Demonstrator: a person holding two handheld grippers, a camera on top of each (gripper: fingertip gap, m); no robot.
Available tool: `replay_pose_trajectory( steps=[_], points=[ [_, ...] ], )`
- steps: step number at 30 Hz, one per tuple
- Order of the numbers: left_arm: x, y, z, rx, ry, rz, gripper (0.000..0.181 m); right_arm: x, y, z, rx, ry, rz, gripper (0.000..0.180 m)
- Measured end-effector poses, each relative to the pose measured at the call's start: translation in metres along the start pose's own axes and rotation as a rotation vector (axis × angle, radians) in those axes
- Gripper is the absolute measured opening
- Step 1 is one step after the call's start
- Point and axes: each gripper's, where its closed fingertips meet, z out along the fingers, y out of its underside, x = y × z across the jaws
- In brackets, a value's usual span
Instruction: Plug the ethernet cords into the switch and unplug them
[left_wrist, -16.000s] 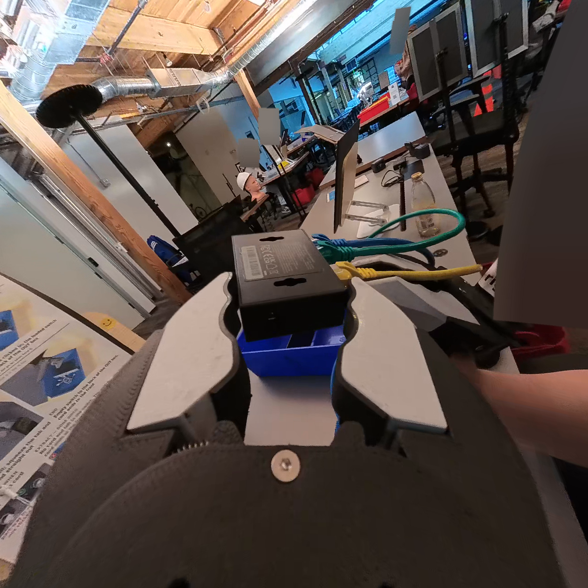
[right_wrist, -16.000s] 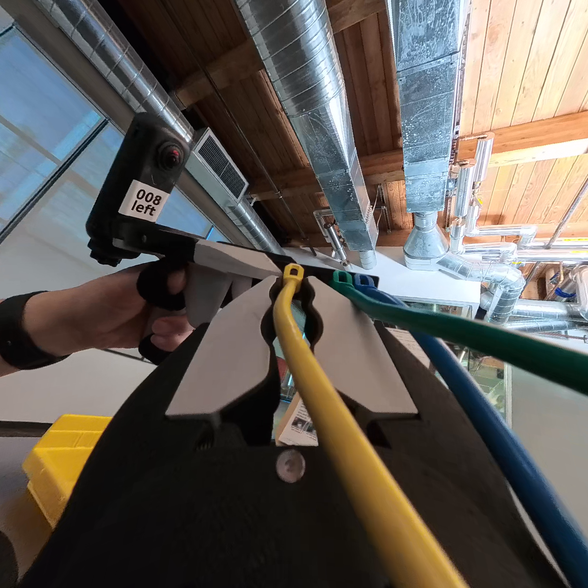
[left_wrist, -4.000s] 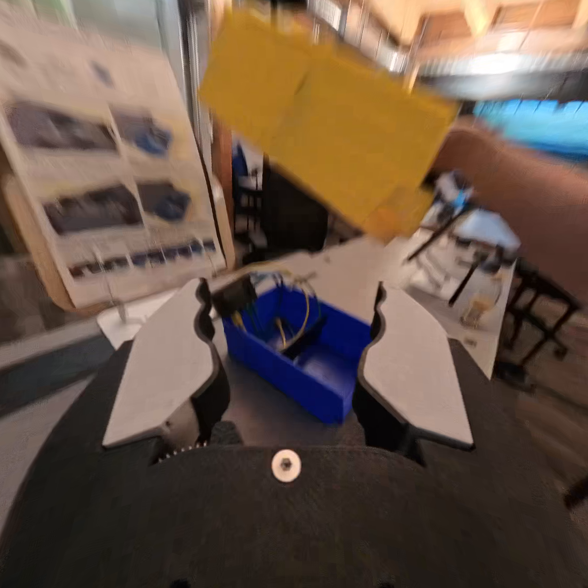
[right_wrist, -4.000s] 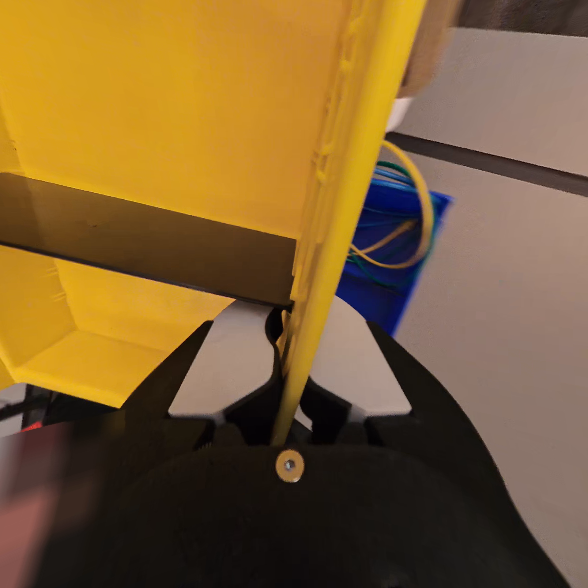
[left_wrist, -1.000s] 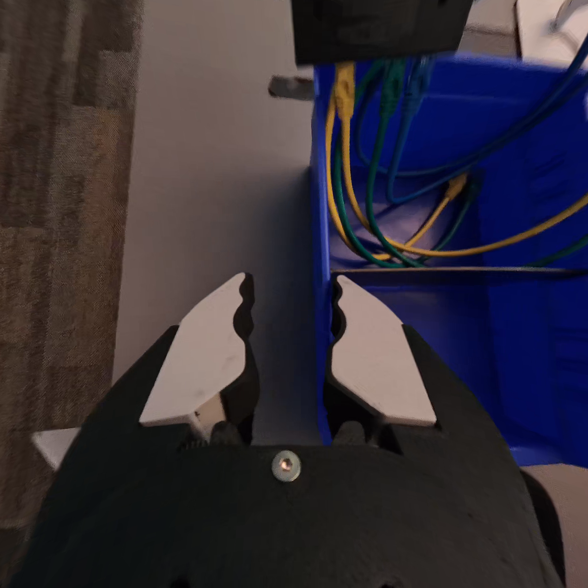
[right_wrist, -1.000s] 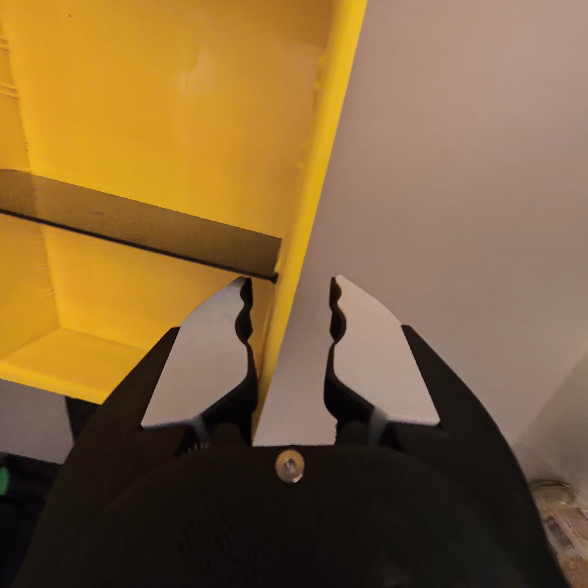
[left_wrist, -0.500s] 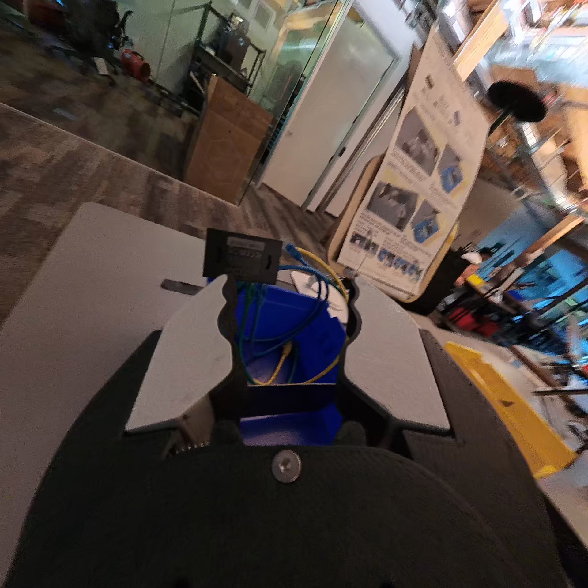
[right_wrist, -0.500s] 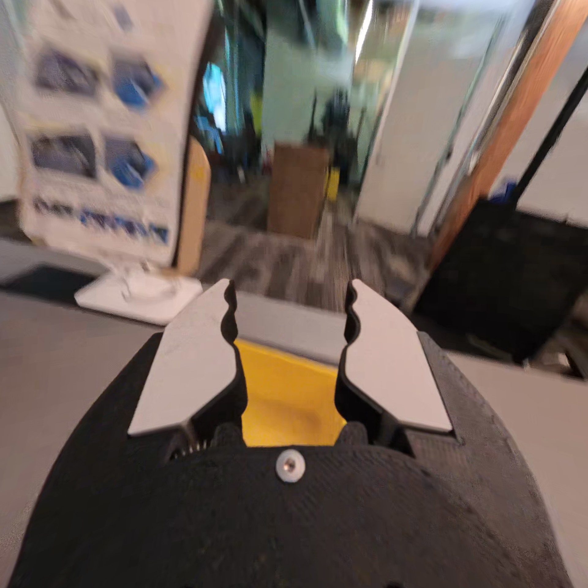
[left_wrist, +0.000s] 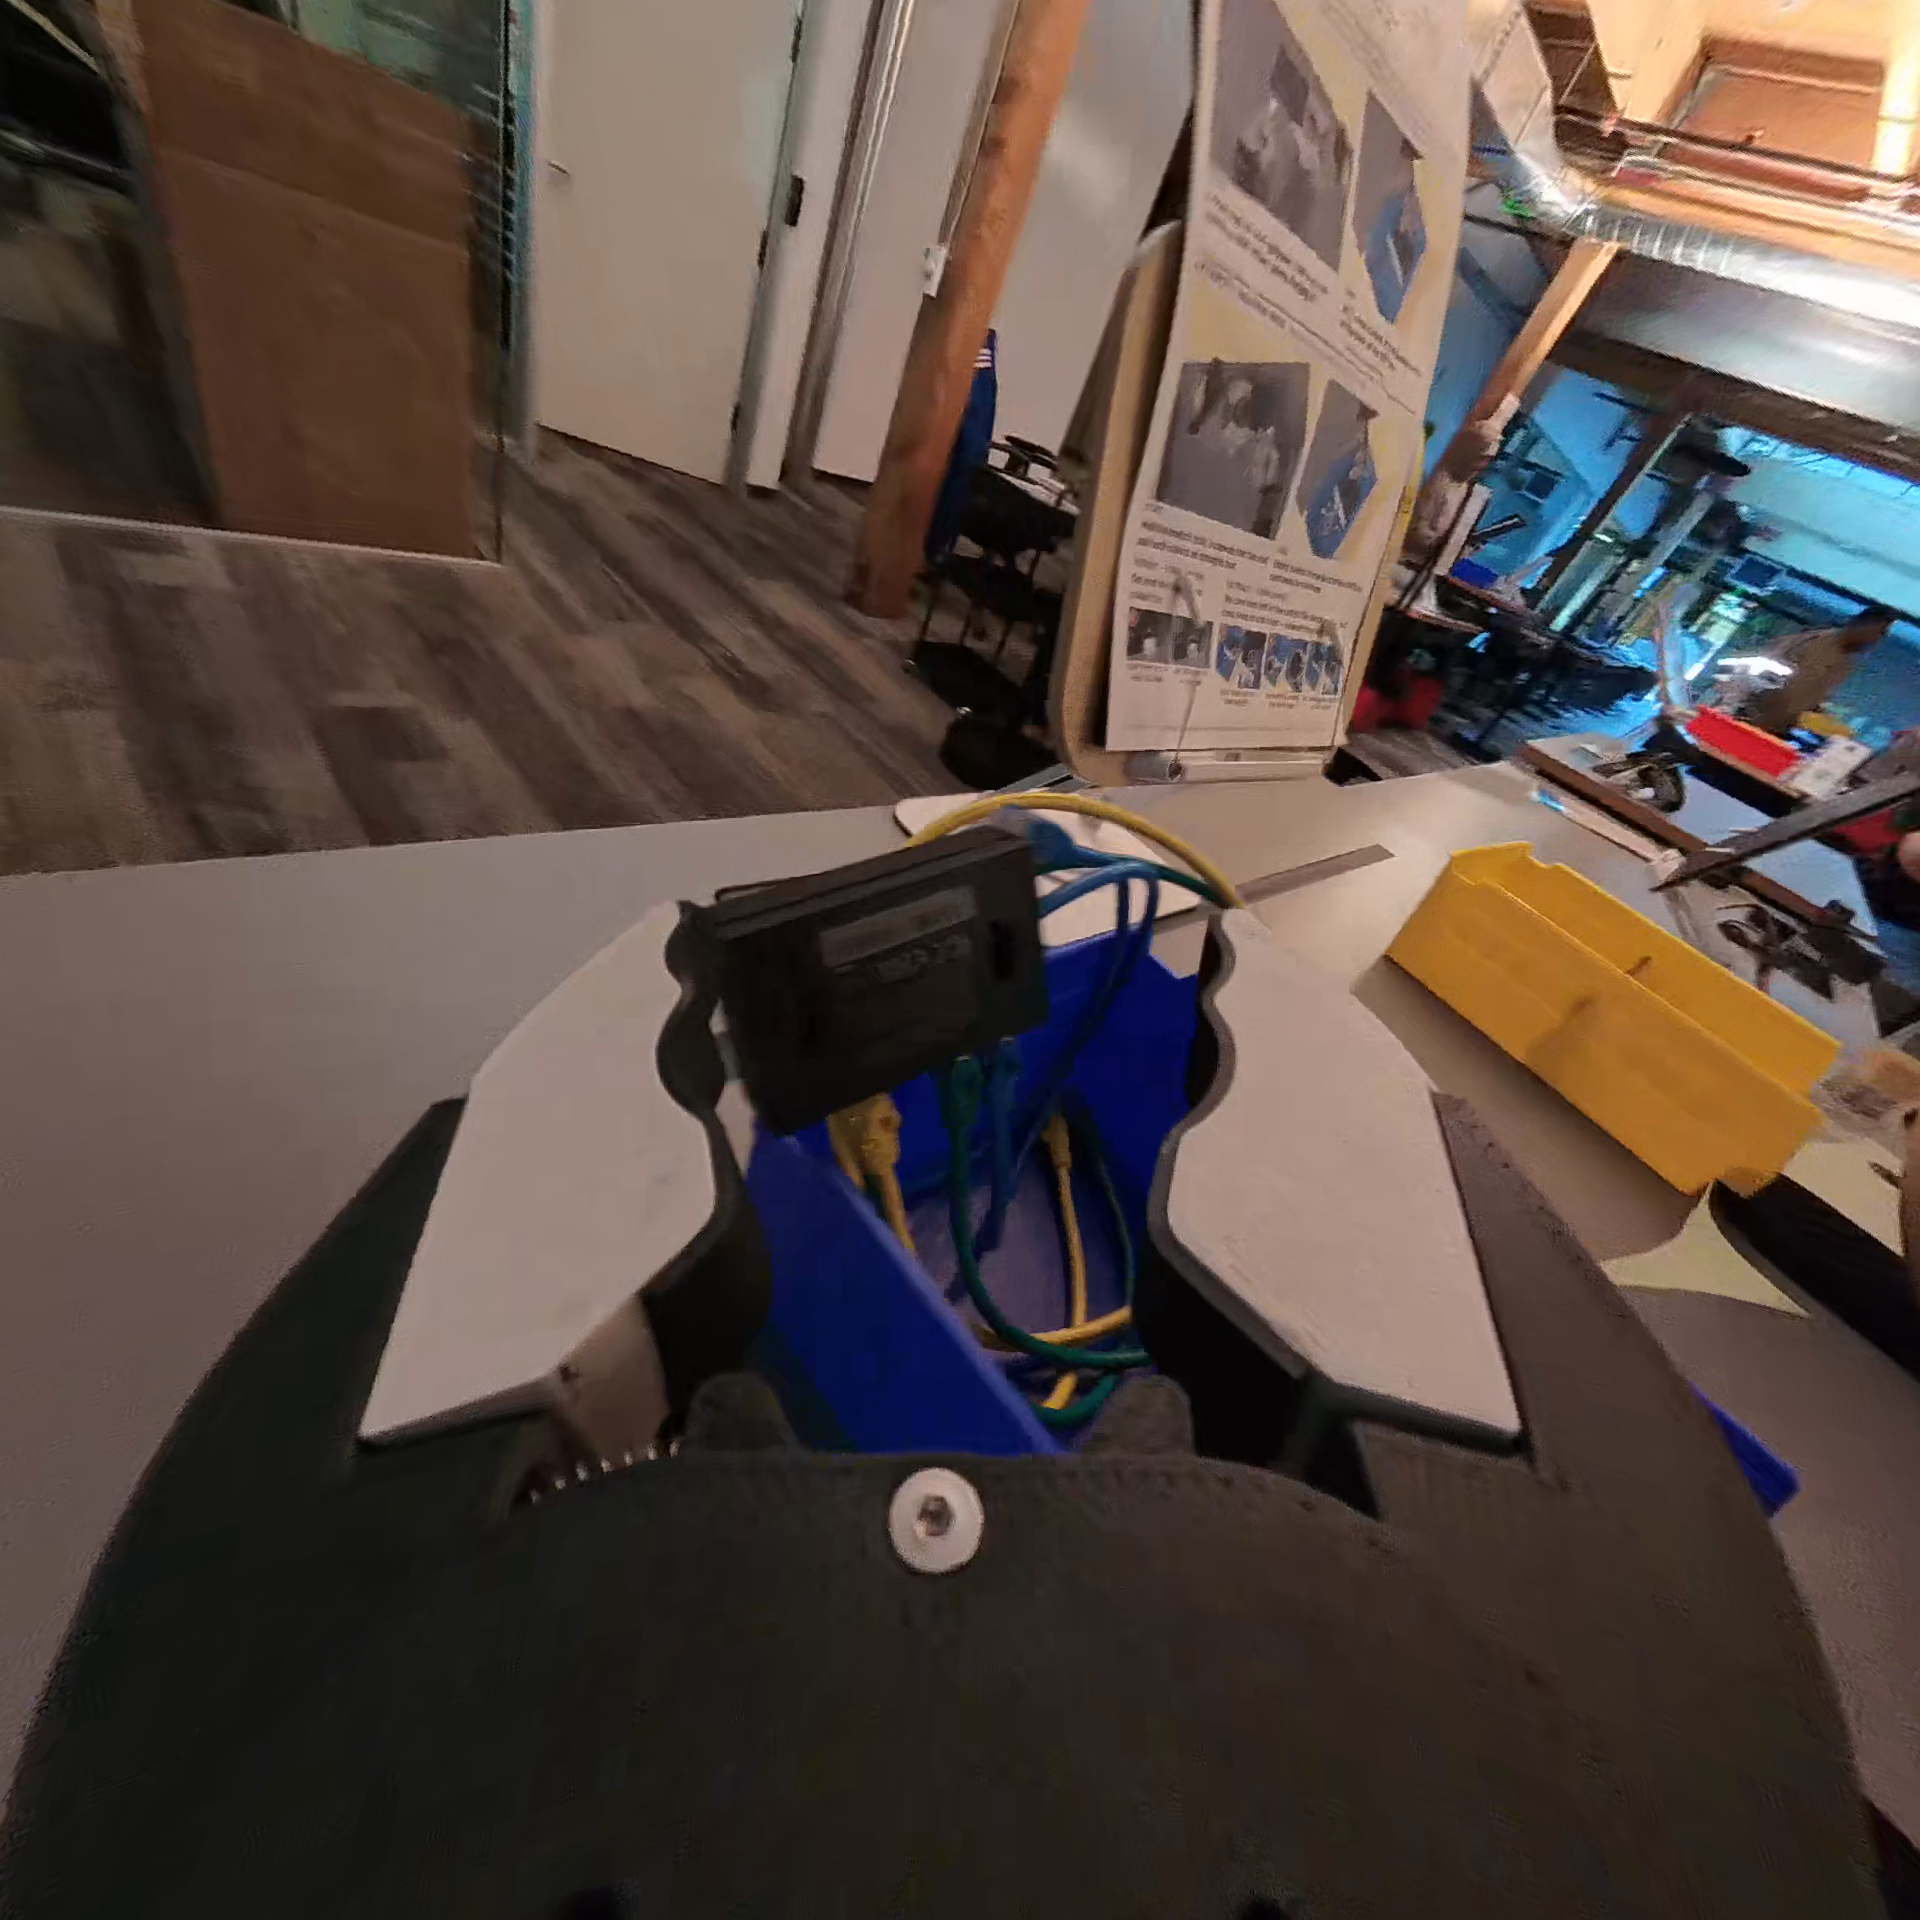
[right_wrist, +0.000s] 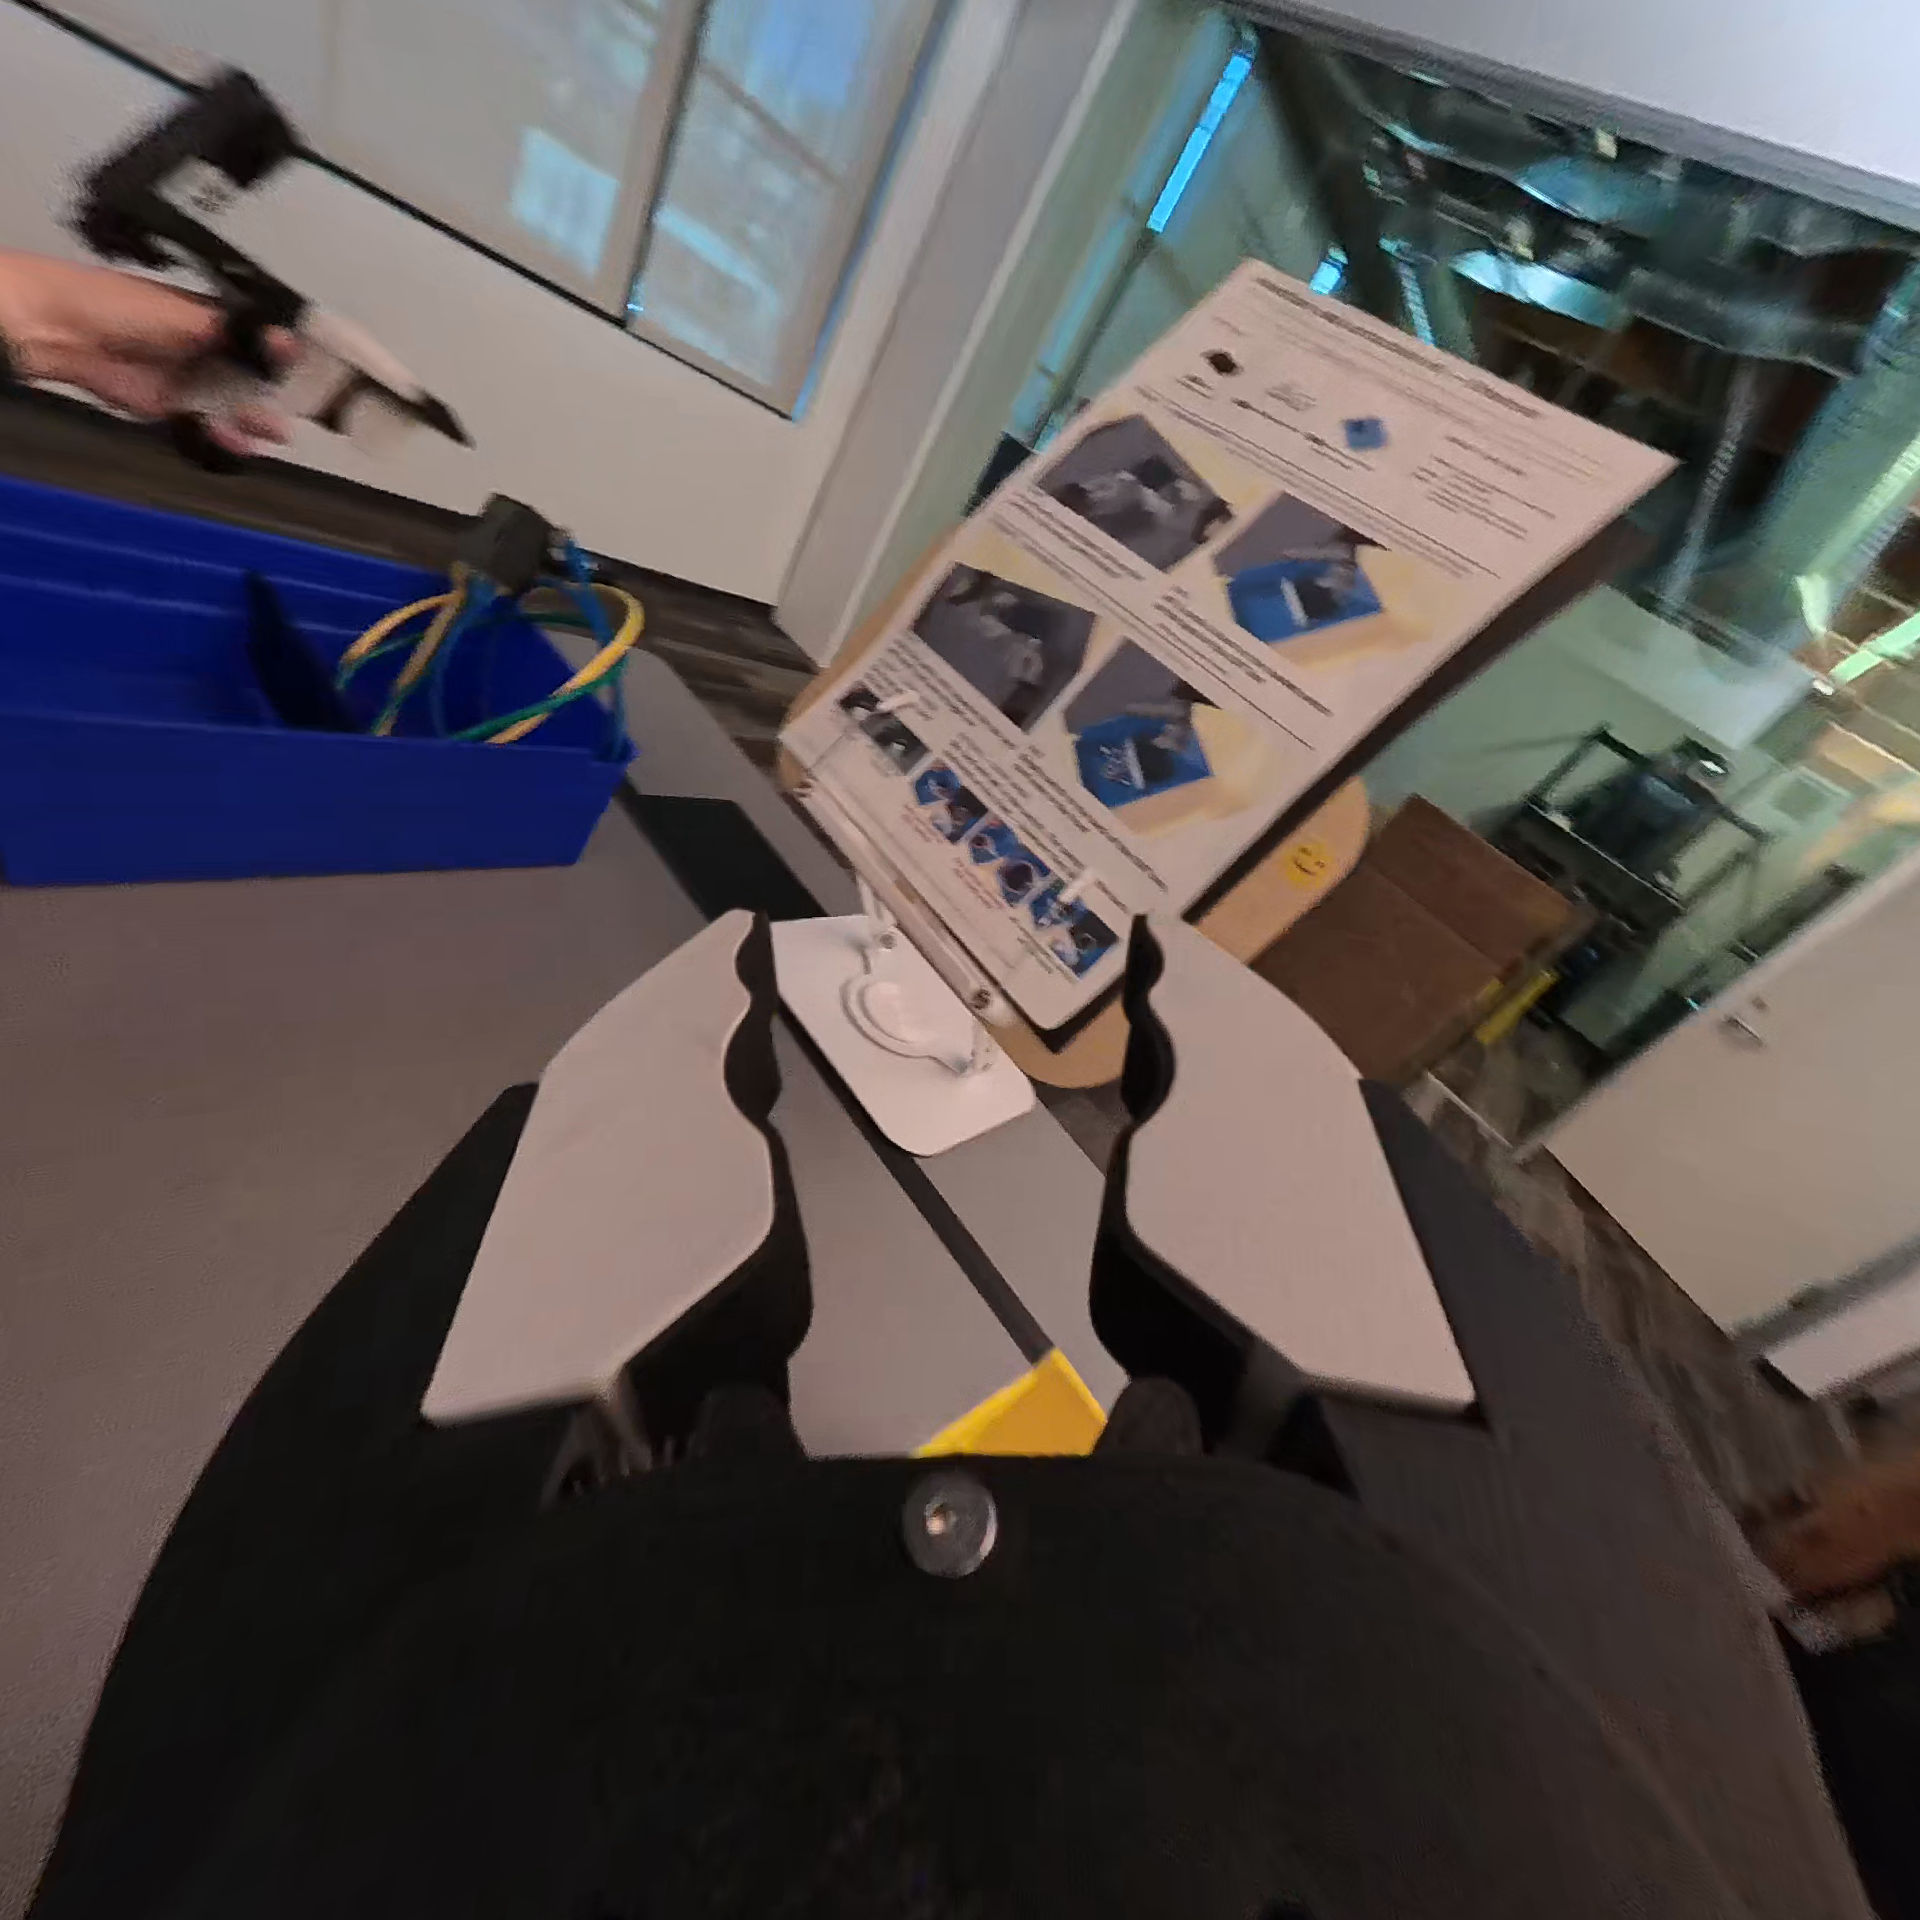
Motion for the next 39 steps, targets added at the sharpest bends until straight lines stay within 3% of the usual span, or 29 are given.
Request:
replay_pose_trajectory(
  steps=[5,11,15,18,22,24,29,32,39],
  points=[
    [-0.017,0.009,0.012,0.022,0.311,-0.142,0.083,-0.026,-0.023,-0.007,0.135,-0.184,0.043,0.059],
    [-0.028,0.014,0.023,-0.017,0.486,-0.132,0.084,-0.035,-0.02,-0.004,0.114,-0.235,0.022,0.057],
    [-0.035,0.035,0.034,-0.143,0.521,-0.097,0.083,-0.043,-0.015,0.0,0.104,-0.28,0.029,0.056],
    [-0.031,0.036,0.041,-0.103,0.602,-0.119,0.081,-0.045,-0.008,0.006,0.072,-0.292,0.029,0.056],
    [-0.019,0.045,0.054,-0.125,0.706,-0.141,0.07,-0.055,0.002,0.014,0.03,-0.325,0.014,0.054],
    [-0.009,0.055,0.06,-0.182,0.749,-0.122,0.053,-0.06,0.007,0.017,0.002,-0.349,0.001,0.052],
    [0.004,0.044,0.067,-0.131,0.728,-0.011,0.049,-0.07,0.022,0.02,-0.069,-0.394,-0.04,0.05],
    [0.006,0.029,0.065,-0.101,0.651,0.077,0.036,-0.071,0.023,0.018,-0.076,-0.403,-0.043,0.049],
    [0.051,-0.031,0.047,-0.089,0.604,0.227,0.031,-0.068,0.005,0.004,-0.006,-0.393,-0.064,0.046]
  ],
)
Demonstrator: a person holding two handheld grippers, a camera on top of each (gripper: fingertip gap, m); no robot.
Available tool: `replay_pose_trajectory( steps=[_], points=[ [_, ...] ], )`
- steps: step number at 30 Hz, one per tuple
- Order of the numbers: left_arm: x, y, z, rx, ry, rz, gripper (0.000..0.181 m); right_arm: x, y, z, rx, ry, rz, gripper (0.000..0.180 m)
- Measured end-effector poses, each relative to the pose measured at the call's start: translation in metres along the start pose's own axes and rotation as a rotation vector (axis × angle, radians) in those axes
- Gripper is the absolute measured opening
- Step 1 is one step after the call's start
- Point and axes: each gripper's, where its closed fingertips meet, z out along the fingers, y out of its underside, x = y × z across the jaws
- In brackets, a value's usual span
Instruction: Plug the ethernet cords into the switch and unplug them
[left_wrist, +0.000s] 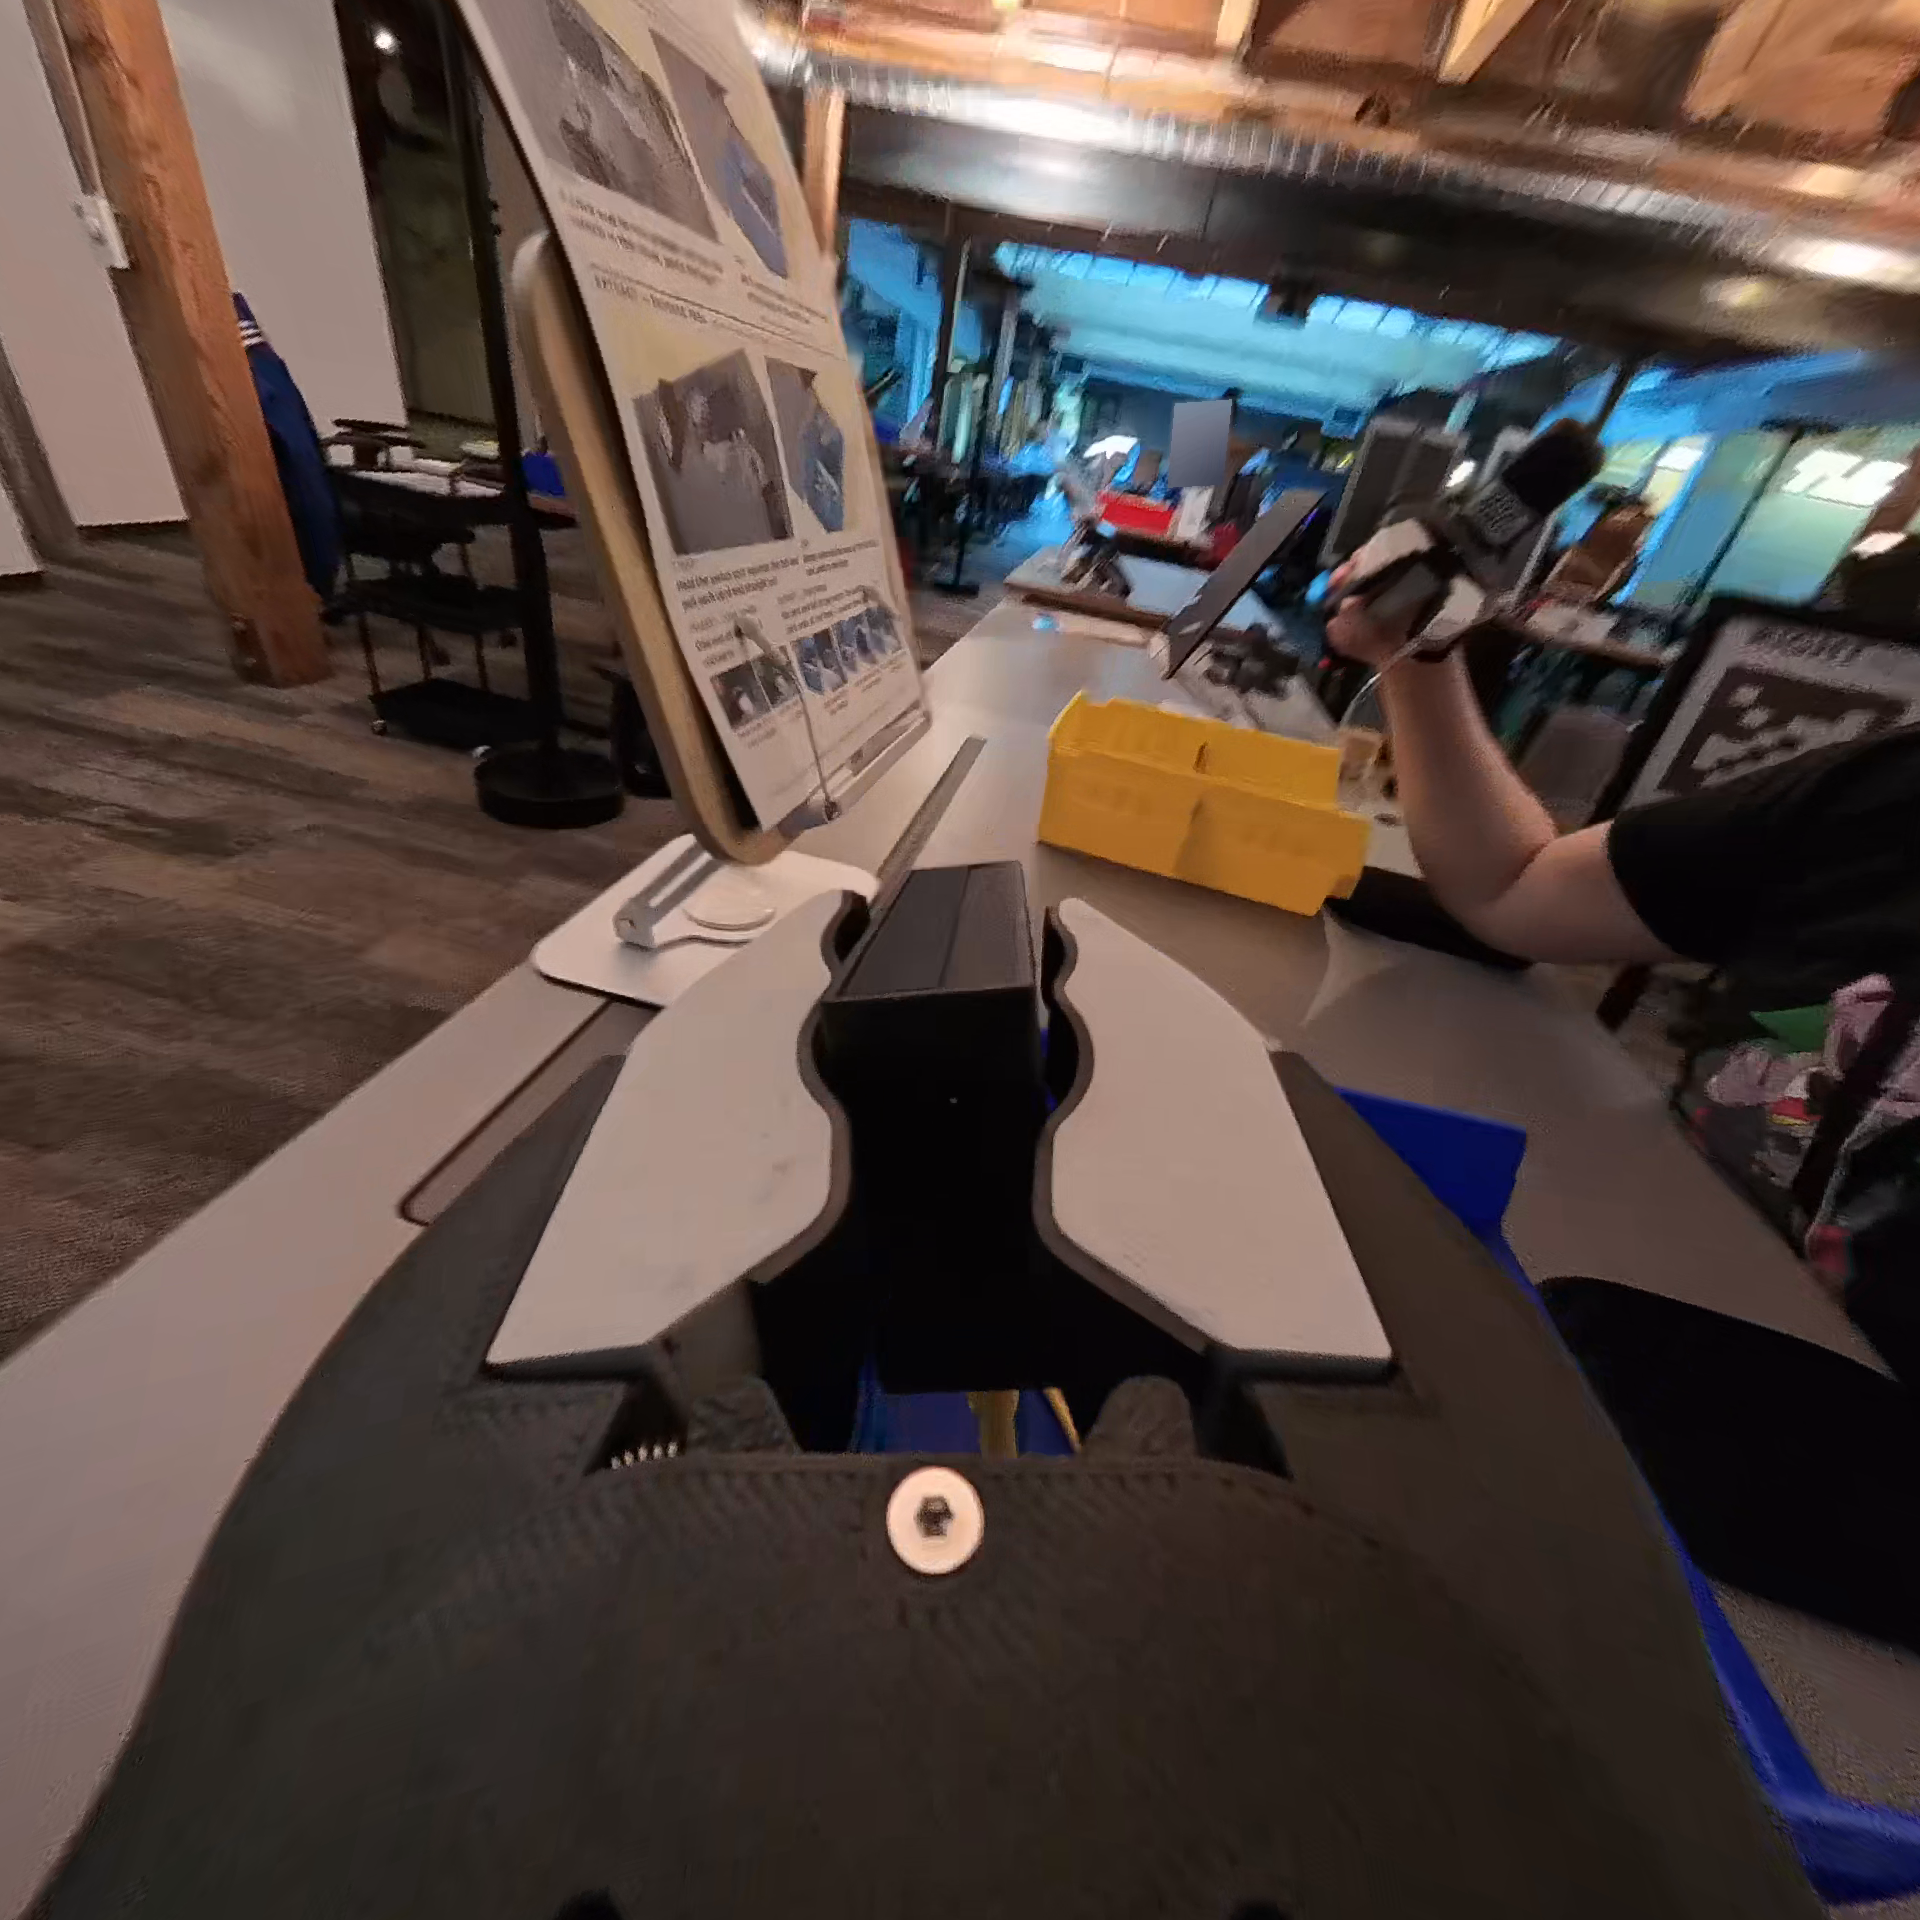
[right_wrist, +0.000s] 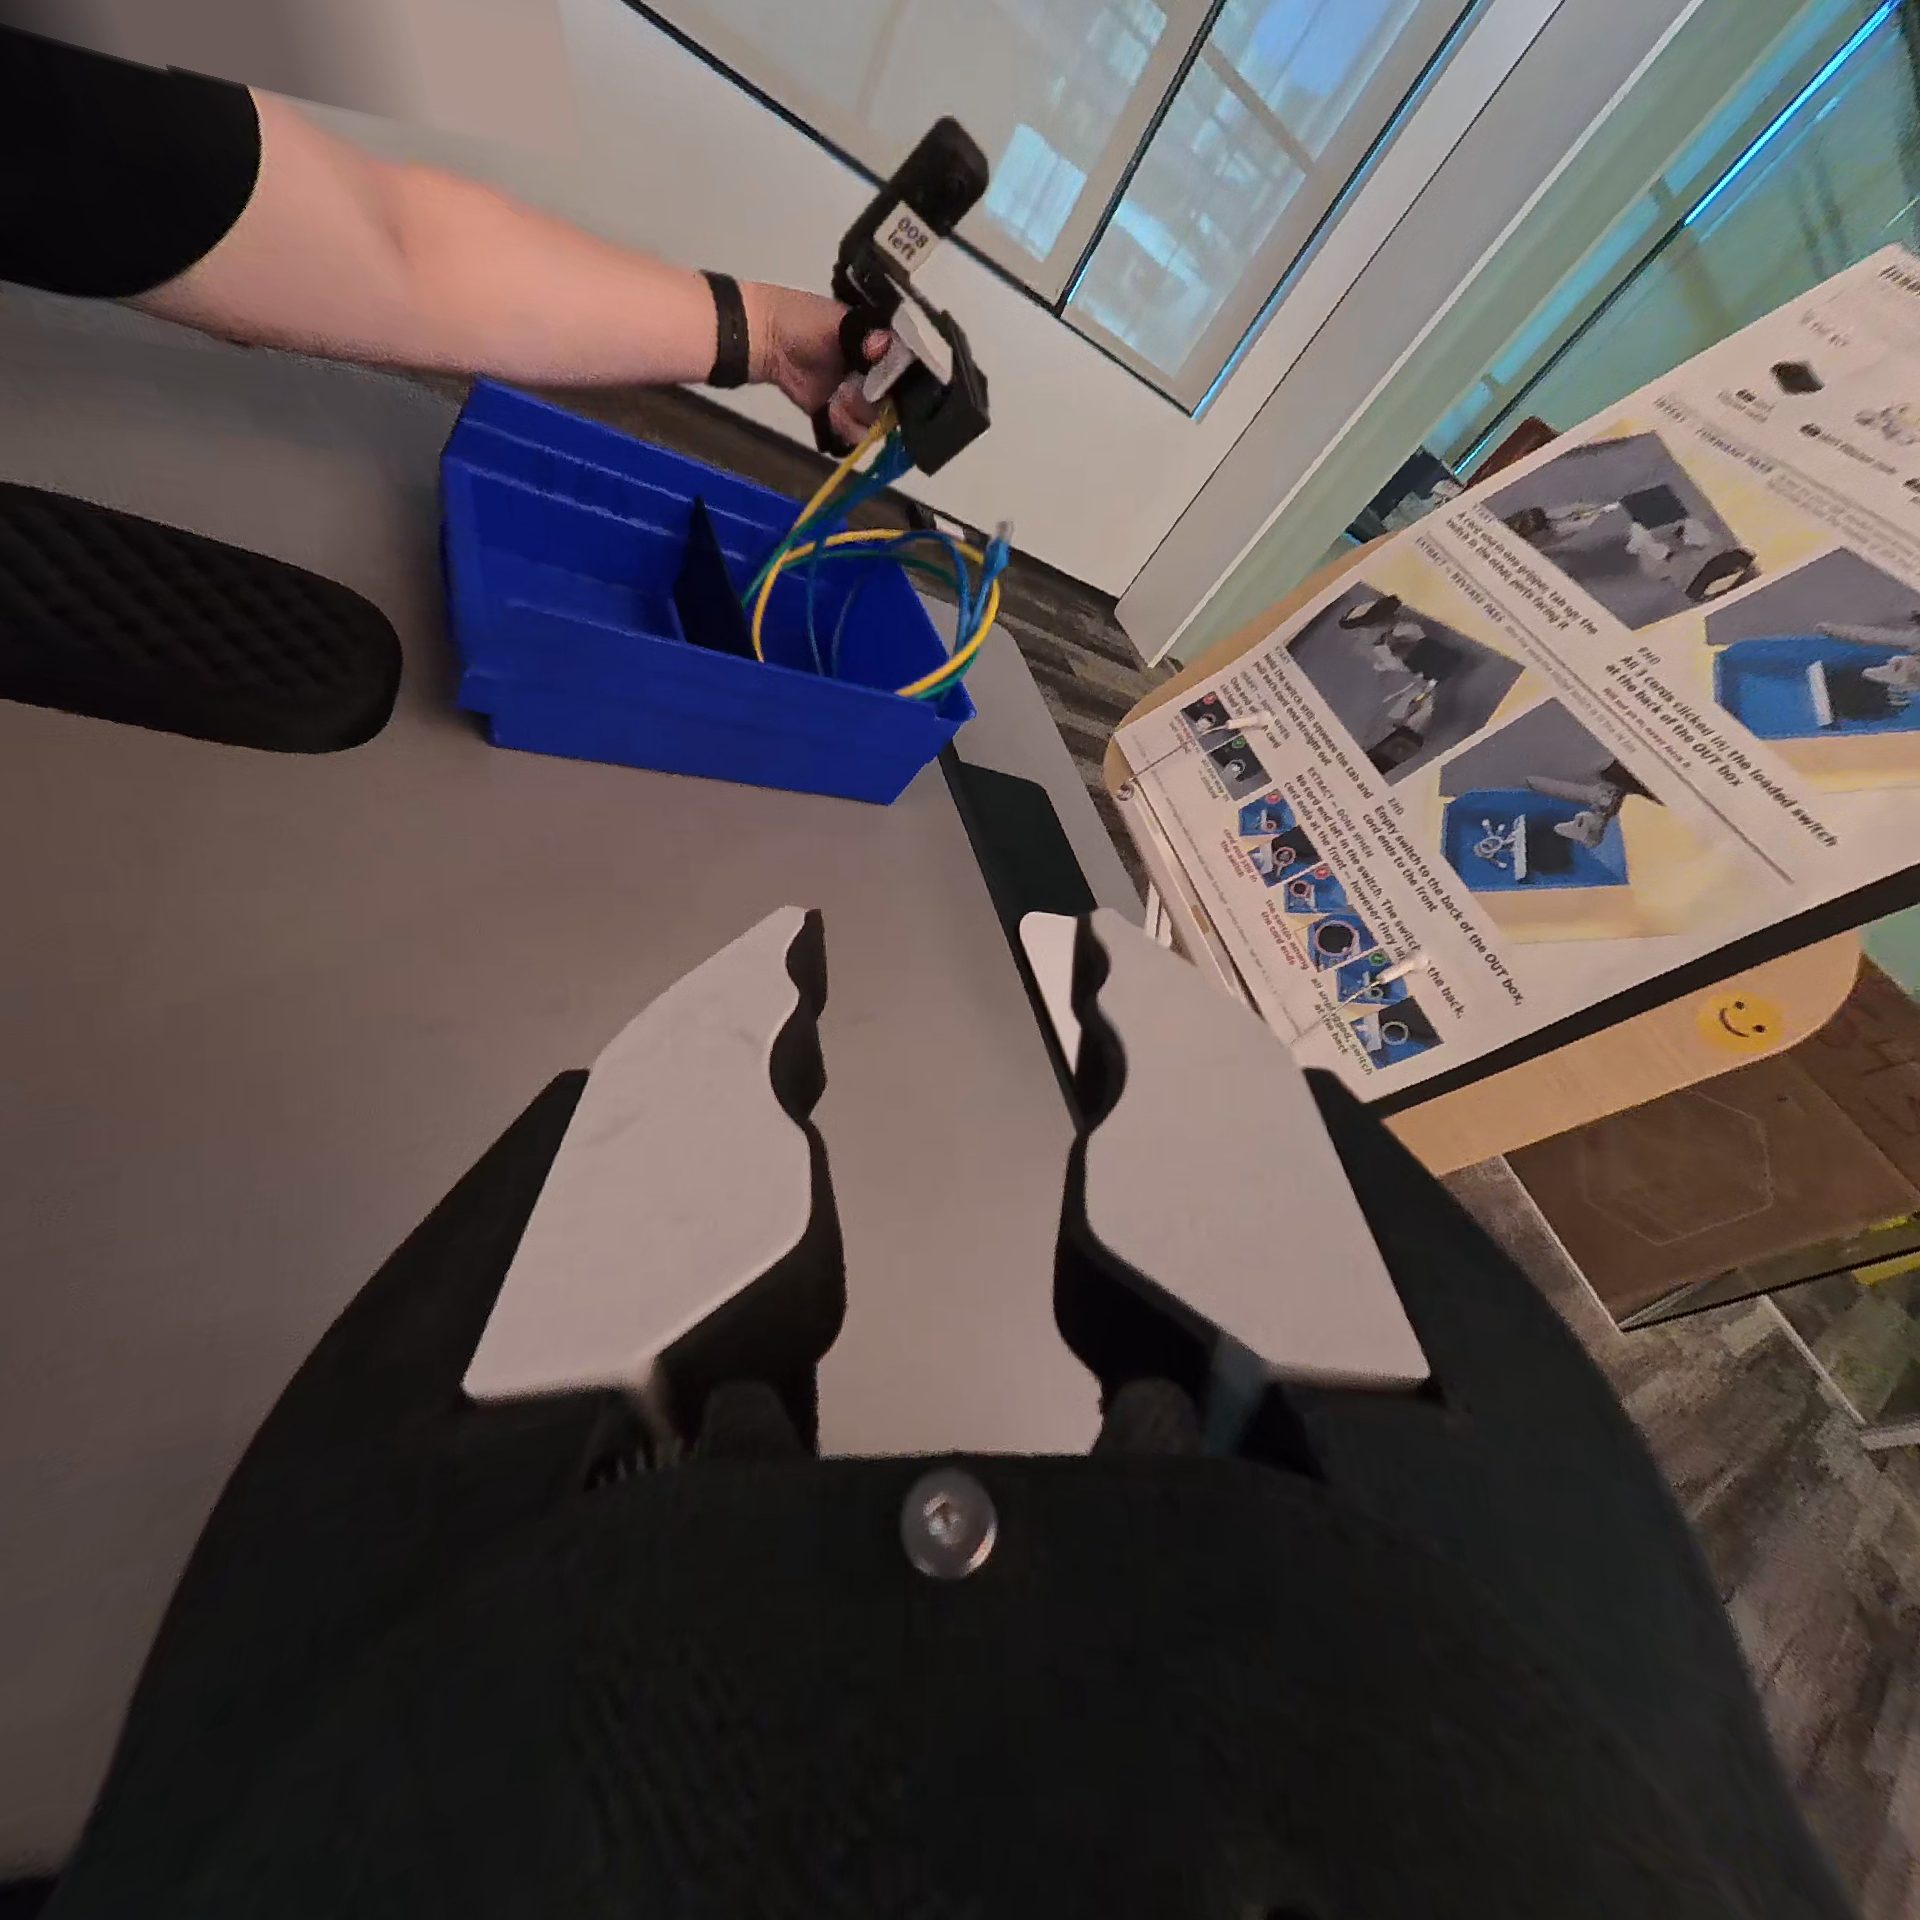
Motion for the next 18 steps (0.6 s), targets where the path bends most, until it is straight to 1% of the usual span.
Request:
replay_pose_trajectory(
  steps=[3,10,15,17,18],
  points=[
    [0.017,-0.029,0.02,-0.113,-0.036,0.071,0.031,0.0,-0.009,-0.009,0.033,0.015,-0.01,0.045],
    [0.061,-0.098,0.086,-0.414,-0.109,0.257,0.03,0.0,-0.026,-0.032,0.106,0.055,-0.049,0.042],
    [0.1,-0.157,0.127,-0.507,-0.158,0.358,0.03,0.009,-0.023,-0.044,0.107,0.108,-0.043,0.042],
    [0.119,-0.178,0.145,-0.524,-0.176,0.402,0.03,0.022,-0.012,-0.054,0.058,0.175,-0.013,0.042],
    [0.128,-0.188,0.154,-0.531,-0.186,0.42,0.03,0.033,-0.003,-0.063,0.016,0.233,0.021,0.042]
  ],
)
